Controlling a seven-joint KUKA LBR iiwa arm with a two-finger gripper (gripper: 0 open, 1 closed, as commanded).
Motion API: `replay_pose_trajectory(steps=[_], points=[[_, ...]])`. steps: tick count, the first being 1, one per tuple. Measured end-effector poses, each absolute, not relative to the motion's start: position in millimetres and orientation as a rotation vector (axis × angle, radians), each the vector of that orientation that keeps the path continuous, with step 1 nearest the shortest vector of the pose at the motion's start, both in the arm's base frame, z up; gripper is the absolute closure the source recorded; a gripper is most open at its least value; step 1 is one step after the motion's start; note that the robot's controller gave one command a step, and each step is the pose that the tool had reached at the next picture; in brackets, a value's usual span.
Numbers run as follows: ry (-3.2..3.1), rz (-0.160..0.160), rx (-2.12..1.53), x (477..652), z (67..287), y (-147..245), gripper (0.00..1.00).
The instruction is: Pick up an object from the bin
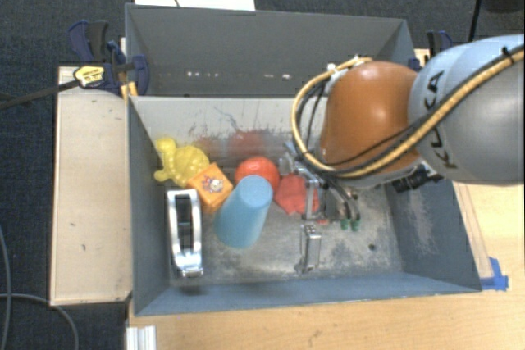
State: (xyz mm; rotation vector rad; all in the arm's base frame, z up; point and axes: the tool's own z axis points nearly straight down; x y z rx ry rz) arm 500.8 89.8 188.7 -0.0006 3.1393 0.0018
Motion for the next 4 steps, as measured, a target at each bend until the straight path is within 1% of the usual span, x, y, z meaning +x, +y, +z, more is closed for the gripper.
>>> replay_pose_trajectory(steps=[1,2,3,4], points=[[3.133,0.004,-0.027,548.0,164,73,0.0],[3.137,0.001,0.077,572.7,146,60,0.0],[3.127,0.003,0.248,555.9,109,27,0.0],[3.112,0.001,-0.394,572.7,82,31,1.0]])
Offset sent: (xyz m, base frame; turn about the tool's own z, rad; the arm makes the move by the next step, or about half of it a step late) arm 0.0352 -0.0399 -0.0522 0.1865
